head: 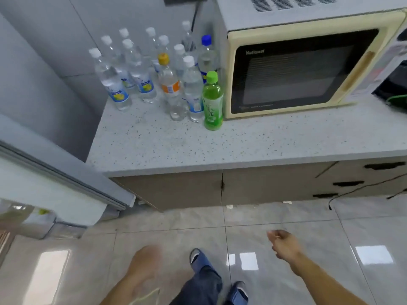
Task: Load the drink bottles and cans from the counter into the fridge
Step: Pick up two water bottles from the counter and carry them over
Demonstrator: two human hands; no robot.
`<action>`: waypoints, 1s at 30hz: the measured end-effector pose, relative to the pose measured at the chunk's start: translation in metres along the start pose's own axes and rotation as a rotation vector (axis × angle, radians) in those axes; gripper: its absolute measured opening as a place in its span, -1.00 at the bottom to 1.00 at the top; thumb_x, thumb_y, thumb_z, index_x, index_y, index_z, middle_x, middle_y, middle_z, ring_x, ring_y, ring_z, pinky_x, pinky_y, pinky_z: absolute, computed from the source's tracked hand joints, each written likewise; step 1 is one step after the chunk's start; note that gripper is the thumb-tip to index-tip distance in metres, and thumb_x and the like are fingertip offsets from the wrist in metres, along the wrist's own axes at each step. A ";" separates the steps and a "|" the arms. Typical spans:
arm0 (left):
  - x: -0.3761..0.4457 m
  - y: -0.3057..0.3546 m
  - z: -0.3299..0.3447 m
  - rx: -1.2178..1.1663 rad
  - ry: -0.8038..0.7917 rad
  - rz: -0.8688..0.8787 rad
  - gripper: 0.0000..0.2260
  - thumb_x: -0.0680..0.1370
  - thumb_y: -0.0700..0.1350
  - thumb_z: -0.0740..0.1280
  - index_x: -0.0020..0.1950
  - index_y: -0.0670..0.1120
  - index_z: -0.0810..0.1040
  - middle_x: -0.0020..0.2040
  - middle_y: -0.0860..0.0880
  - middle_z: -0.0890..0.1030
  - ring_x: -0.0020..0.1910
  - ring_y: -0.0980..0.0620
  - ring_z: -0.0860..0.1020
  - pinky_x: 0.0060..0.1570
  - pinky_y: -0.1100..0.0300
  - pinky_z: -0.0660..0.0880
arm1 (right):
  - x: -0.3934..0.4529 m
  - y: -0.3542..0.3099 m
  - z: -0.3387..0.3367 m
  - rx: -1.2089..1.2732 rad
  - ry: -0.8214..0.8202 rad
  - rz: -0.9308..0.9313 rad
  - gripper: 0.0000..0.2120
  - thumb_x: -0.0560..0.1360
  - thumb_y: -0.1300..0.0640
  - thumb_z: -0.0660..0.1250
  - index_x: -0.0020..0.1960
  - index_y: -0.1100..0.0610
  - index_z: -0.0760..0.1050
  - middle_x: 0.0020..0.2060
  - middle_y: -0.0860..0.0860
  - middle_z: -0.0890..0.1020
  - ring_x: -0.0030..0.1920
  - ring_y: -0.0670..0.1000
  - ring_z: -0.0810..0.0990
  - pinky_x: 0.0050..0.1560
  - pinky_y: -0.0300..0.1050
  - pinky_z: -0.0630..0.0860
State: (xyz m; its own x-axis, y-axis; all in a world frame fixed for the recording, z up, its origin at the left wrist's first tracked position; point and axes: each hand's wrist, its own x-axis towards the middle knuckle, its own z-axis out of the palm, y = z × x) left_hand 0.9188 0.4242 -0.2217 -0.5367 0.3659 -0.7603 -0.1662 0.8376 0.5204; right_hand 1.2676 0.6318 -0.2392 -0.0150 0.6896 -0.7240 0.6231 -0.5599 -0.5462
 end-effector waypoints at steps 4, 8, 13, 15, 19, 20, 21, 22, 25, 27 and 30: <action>0.016 0.051 -0.005 -0.064 0.050 0.091 -0.81 0.62 0.01 0.27 0.00 -0.09 0.57 -0.12 -0.03 0.69 -0.26 -0.01 0.60 -0.29 0.15 0.53 | 0.005 -0.101 0.022 0.018 -0.074 -0.201 -0.85 0.58 -0.01 0.33 0.00 0.06 0.57 -0.11 0.02 0.65 -0.01 0.08 0.63 0.14 0.09 0.56; 0.029 0.140 -0.015 -0.097 0.004 0.293 -0.86 0.61 0.10 0.26 0.05 0.09 0.55 0.00 0.07 0.67 -0.04 0.06 0.64 -0.10 0.16 0.61 | -0.002 -0.204 0.039 -0.043 -0.126 -0.434 -0.75 0.55 -0.09 0.34 0.11 0.05 0.58 -0.10 -0.04 0.64 -0.08 -0.04 0.61 0.05 -0.06 0.56; 0.028 0.250 -0.034 -0.279 0.055 0.523 -0.88 0.61 0.09 0.26 0.10 0.14 0.53 0.04 0.10 0.65 -0.01 0.10 0.64 -0.12 0.22 0.62 | -0.027 -0.327 0.059 -0.095 -0.132 -0.708 -0.75 0.55 -0.06 0.35 0.18 0.00 0.58 -0.08 -0.11 0.64 -0.08 -0.09 0.62 0.06 -0.08 0.59; 0.027 0.281 -0.043 -0.390 0.124 0.579 -0.89 0.63 0.02 0.27 0.13 0.12 0.53 0.07 0.09 0.64 0.01 0.09 0.63 -0.12 0.22 0.62 | -0.036 -0.369 0.069 -0.086 -0.143 -0.795 -0.75 0.55 -0.04 0.36 0.19 0.01 0.58 -0.12 -0.12 0.63 -0.12 -0.10 0.62 0.03 -0.09 0.60; 0.029 0.329 -0.065 -0.627 0.311 0.618 -0.86 0.61 -0.06 0.29 0.15 0.12 0.52 0.08 0.09 0.60 0.01 0.10 0.61 -0.18 0.25 0.59 | -0.053 -0.447 0.092 -0.083 -0.153 -0.989 -0.79 0.55 0.05 0.39 0.17 0.05 0.58 -0.20 -0.16 0.61 -0.27 -0.23 0.56 -0.14 -0.31 0.52; 0.032 0.341 -0.070 -0.667 0.367 0.609 -0.84 0.60 -0.06 0.29 0.16 0.12 0.51 0.08 0.09 0.59 0.01 0.12 0.60 -0.19 0.25 0.59 | -0.056 -0.467 0.097 -0.086 -0.153 -1.044 -0.80 0.54 0.06 0.39 0.15 0.05 0.58 -0.21 -0.18 0.60 -0.30 -0.27 0.54 -0.18 -0.39 0.47; 0.036 0.353 -0.075 -0.696 0.424 0.595 -0.81 0.59 -0.06 0.29 0.19 0.13 0.51 0.09 0.09 0.57 -0.01 0.14 0.59 -0.17 0.22 0.59 | -0.058 -0.489 0.102 -0.087 -0.153 -1.097 -0.81 0.54 0.07 0.39 0.15 0.05 0.59 -0.22 -0.20 0.60 -0.30 -0.27 0.54 -0.19 -0.44 0.44; 0.042 0.365 -0.080 -0.722 0.472 0.579 -0.77 0.58 -0.06 0.30 0.22 0.14 0.50 0.11 0.09 0.56 -0.03 0.16 0.57 -0.13 0.17 0.61 | -0.059 -0.511 0.107 -0.090 -0.151 -1.142 -0.81 0.54 0.07 0.39 0.15 0.06 0.59 -0.21 -0.20 0.60 -0.29 -0.26 0.55 -0.18 -0.46 0.44; 0.061 0.401 -0.094 -0.770 0.568 0.513 -0.64 0.55 -0.09 0.33 0.33 0.11 0.41 0.21 0.04 0.53 -0.01 0.12 0.56 0.03 0.02 0.62 | -0.056 -0.578 0.121 -0.120 -0.114 -1.242 -0.77 0.54 0.06 0.38 0.18 0.08 0.59 -0.15 -0.17 0.60 -0.22 -0.19 0.55 -0.06 -0.31 0.50; 0.074 0.421 -0.106 -0.691 0.653 0.447 -0.55 0.54 -0.10 0.37 0.40 0.05 0.35 0.32 -0.02 0.47 0.02 0.06 0.51 0.00 0.10 0.55 | -0.048 -0.618 0.128 -0.237 -0.077 -1.253 -0.69 0.54 0.01 0.36 0.24 0.07 0.55 0.01 -0.07 0.62 -0.08 -0.10 0.57 0.05 -0.19 0.50; 0.094 0.440 -0.124 -0.528 0.763 0.405 -0.44 0.53 -0.09 0.38 0.48 0.01 0.26 0.40 -0.10 0.33 0.15 -0.07 0.49 0.08 0.02 0.50 | -0.028 -0.667 0.139 -0.556 -0.067 -1.230 -0.53 0.55 -0.05 0.34 0.41 0.07 0.42 0.30 0.06 0.53 0.24 0.06 0.54 0.18 -0.11 0.44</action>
State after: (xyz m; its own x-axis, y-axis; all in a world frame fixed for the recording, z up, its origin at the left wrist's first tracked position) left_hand 0.6925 0.7766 -0.0159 -0.9886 0.0710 -0.1326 -0.0994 0.3536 0.9301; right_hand 0.7438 0.9225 0.0872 -0.8156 0.5732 0.0789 0.4099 0.6686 -0.6205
